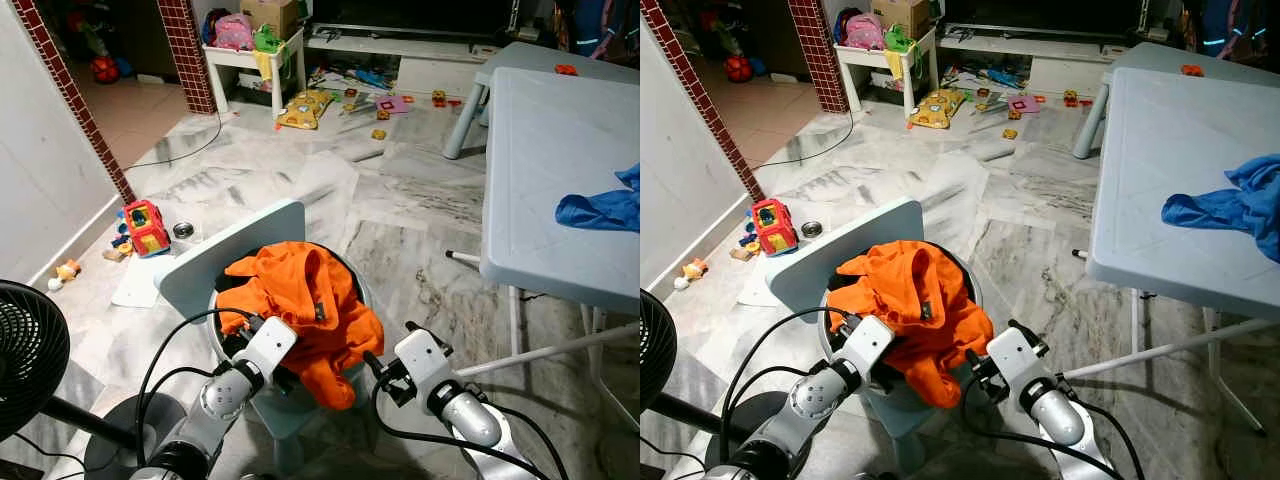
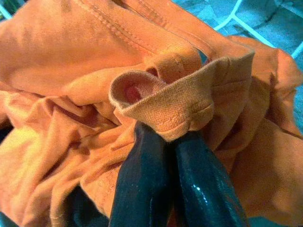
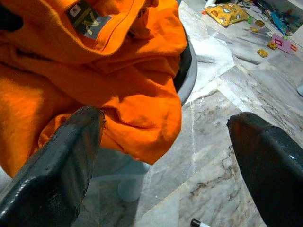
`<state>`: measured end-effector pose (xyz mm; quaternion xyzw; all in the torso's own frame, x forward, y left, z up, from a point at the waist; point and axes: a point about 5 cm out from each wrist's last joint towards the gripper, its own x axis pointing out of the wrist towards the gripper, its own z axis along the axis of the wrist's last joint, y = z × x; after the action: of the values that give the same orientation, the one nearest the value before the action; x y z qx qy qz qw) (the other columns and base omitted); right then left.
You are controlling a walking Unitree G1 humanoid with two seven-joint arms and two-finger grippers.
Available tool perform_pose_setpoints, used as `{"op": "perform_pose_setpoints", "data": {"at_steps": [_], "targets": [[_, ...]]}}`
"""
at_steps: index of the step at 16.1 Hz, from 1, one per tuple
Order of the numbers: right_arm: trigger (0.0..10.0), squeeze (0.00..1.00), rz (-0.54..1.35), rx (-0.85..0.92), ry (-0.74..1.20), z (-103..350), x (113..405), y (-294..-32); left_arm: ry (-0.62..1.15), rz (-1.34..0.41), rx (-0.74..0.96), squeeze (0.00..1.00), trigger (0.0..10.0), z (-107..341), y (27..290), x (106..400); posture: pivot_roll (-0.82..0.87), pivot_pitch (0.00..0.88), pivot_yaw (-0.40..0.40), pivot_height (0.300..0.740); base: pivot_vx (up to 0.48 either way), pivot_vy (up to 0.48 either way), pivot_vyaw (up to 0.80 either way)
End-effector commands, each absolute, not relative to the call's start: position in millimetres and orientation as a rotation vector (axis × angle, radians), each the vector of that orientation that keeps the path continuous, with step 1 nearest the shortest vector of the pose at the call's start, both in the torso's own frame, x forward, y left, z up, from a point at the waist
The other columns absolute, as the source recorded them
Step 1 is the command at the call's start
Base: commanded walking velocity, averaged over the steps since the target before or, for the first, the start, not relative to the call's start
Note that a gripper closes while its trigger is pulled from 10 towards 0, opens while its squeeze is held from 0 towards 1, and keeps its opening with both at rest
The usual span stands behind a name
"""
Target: Hang hanger
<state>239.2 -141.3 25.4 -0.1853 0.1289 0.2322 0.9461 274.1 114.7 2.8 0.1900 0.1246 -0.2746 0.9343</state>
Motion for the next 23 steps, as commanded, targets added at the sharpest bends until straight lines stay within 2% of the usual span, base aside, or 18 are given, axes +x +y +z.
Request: {"op": "perform_pose_setpoints", "data": {"at_steps": [1,5,6,12,20,23], "targets": [[10.0,0.00,0.476,-0.383,0.272,22.0,237.2,-139.8,0.226,-0.523,0.410,0.00,0.0,5.2,120.4,274.9,-0.18,0.053,0.056,0.740,0.000,0.000,0.00],[10.0,0.00,0.463,-0.382,0.269,21.8,239.8,-140.4,0.082,-0.408,0.383,0.00,0.0,21.1,128.1,272.6,-0.17,0.043,0.065,0.740,0.000,0.000,0.00],[10.0,0.00,0.458,-0.381,0.265,22.3,241.7,-140.0,0.027,-0.388,0.303,0.00,0.0,31.4,124.6,266.9,-0.16,0.032,0.065,0.740,0.000,0.000,0.00],[10.0,0.00,0.424,-0.373,0.212,32.4,262.9,-138.3,-0.127,-0.382,0.195,0.00,0.0,74.2,112.3,262.8,-0.13,0.000,0.066,0.740,0.000,0.000,0.00],[10.0,0.00,0.324,-0.282,0.162,47.1,291.8,-138.7,-0.058,-0.385,0.212,0.00,0.0,76.6,116.2,270.5,-0.10,0.000,0.088,0.740,0.000,0.000,0.00],[10.0,0.00,0.290,-0.251,0.143,51.4,294.0,-142.0,-0.120,-0.337,0.212,0.00,0.0,85.6,123.1,267.6,-0.10,0.000,0.090,0.740,0.000,0.000,0.00]]}}
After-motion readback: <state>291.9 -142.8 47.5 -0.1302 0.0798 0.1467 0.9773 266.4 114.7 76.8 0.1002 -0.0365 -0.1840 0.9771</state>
